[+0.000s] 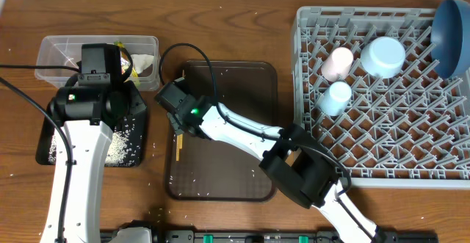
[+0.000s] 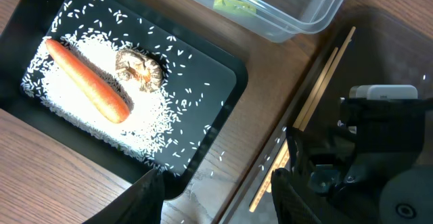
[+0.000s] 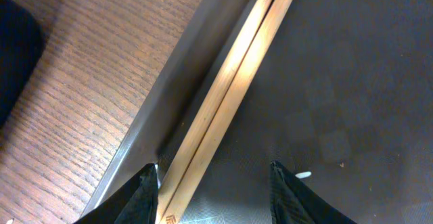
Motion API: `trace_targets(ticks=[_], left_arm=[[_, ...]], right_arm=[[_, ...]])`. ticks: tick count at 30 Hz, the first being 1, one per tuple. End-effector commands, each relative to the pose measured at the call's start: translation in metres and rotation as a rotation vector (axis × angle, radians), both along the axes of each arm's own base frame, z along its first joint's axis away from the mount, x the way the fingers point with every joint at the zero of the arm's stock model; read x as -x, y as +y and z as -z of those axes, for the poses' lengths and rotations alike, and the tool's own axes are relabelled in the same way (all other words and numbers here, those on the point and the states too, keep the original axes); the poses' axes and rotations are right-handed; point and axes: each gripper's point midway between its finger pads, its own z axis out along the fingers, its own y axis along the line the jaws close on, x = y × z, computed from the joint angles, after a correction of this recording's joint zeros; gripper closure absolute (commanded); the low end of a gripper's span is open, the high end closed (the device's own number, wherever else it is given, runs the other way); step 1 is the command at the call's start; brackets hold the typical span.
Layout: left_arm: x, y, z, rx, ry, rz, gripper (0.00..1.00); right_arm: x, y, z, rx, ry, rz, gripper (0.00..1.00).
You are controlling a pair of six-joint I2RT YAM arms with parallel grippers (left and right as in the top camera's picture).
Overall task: Sort waste into correct bins and load items into the dishwasher rack
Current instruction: 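Close the right gripper on the wooden chopsticks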
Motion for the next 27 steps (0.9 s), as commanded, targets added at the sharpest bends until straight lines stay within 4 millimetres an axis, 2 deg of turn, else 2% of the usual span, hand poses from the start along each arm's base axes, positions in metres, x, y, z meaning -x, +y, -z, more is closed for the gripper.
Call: trace_targets(ticks=[1, 4, 7, 13, 16, 22, 24, 27], left_arm=[[0.000, 0.003, 0.000, -0.007, 0.002, -0.015, 0.48], [0.000, 0.003, 0.000, -0.007, 0.002, -0.016, 0.47], [0.000, 0.003, 0.000, -0.007, 0.002, -0.015, 0.47], [0.000, 0.003, 0.000, -0.007, 0.002, -0.015, 0.48], [0.000, 0.003, 0.000, -0.007, 0.002, -0.016, 0.48], [0.000, 0.003, 0.000, -0.007, 0.002, -0.015, 0.47], [0.000, 0.003, 0.000, -0.007, 0.002, -0.015, 0.47], [0.000, 0.003, 0.000, -0.007, 0.002, -0.016, 0.48]], right_arm=[[0.002, 0.000, 0.005, 0.017, 0.016, -0.012, 0.53], [0.011, -0.007, 0.007, 0.037, 0.086, -0.007, 0.51], [0.018, -0.012, 0.000, 0.043, 0.157, -0.010, 0.51], [0.017, -0.032, -0.023, 0.114, 0.208, -0.007, 0.48], [0.015, -0.043, -0.028, 0.137, 0.236, -0.002, 0.46], [0.011, -0.032, -0.027, 0.048, 0.279, -0.046, 0.45], [0.010, -0.025, -0.023, 0.032, 0.275, -0.054, 0.46], [0.011, -0.019, -0.005, 0.034, 0.284, -0.062, 0.46]])
